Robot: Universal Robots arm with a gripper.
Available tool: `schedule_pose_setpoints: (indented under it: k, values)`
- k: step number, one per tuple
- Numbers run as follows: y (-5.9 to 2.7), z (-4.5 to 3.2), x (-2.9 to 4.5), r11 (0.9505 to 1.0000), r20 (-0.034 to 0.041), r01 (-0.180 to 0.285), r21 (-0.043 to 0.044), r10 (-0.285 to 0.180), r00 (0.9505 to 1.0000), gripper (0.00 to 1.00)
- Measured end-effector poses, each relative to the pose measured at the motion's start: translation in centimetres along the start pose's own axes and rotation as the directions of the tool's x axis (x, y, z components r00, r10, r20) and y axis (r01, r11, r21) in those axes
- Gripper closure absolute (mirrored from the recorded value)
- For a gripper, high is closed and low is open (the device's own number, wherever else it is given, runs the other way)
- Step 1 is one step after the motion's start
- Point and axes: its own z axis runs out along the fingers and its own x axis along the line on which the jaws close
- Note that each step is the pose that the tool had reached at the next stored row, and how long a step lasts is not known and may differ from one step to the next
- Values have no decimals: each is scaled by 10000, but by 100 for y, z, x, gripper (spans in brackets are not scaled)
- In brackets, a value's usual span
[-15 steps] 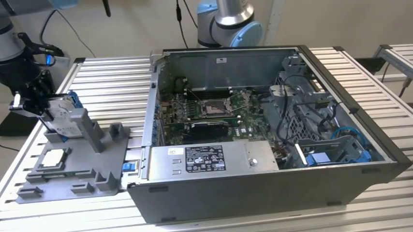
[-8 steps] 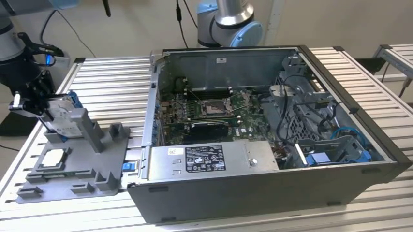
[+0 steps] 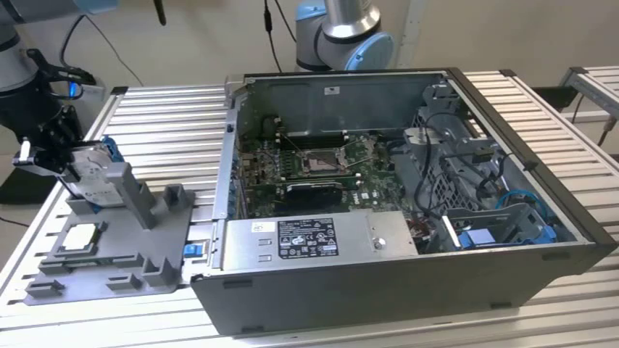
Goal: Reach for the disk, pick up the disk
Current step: 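Pick up the disk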
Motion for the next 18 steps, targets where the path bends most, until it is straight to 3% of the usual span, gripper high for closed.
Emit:
schedule_pose_setpoints:
  k: [18]
  values:
    - [0, 0, -2, 10000, 9, 0, 0, 0, 10000, 100]
